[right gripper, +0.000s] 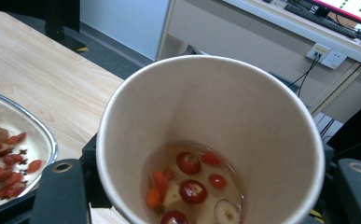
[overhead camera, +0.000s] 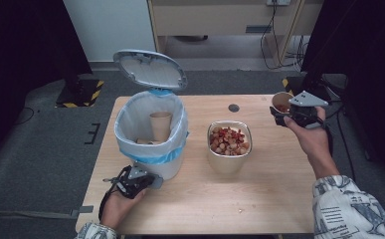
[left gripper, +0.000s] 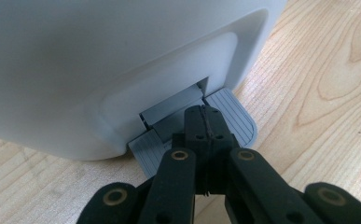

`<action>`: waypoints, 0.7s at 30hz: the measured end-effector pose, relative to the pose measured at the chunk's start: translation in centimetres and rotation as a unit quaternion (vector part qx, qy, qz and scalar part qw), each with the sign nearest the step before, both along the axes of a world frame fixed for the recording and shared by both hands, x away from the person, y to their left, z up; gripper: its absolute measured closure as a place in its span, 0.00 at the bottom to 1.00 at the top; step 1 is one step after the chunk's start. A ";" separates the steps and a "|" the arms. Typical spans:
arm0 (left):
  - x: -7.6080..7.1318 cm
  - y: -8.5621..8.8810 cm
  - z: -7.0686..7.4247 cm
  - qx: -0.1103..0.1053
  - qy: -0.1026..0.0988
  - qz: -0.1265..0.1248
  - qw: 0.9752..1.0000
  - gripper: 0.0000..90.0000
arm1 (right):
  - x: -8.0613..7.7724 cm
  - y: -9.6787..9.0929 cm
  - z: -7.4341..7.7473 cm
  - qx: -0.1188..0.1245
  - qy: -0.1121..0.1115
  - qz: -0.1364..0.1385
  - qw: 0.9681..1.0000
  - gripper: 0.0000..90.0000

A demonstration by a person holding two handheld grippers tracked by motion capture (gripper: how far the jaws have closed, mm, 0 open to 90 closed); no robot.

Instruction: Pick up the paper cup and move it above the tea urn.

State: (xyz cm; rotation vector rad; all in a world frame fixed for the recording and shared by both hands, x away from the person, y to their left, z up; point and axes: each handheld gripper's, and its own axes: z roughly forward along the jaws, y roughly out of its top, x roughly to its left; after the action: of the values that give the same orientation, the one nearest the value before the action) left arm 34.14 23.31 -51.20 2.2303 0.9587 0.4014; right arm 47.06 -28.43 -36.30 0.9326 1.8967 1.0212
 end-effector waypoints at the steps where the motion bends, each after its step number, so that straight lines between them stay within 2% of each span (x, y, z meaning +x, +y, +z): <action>1: 0.0 0.0 0.0 0.001 0.000 0.000 1.000 1.00 | 0.1 0.0 0.1 -0.002 -0.001 0.000 1.000 0.33; 15: 0.0 0.0 0.0 0.002 0.000 0.000 1.000 1.00 | 1.1 0.4 0.5 -0.035 -0.019 0.018 0.999 0.32; 21: 0.0 0.0 0.0 0.002 0.001 0.000 1.000 1.00 | 2.2 1.1 1.5 -0.052 -0.039 0.029 0.997 0.32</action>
State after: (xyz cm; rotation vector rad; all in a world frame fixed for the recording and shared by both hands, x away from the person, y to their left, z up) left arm 34.16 23.30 -51.17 2.2348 0.9589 0.4015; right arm 49.28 -27.31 -34.82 0.7717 1.9026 0.9683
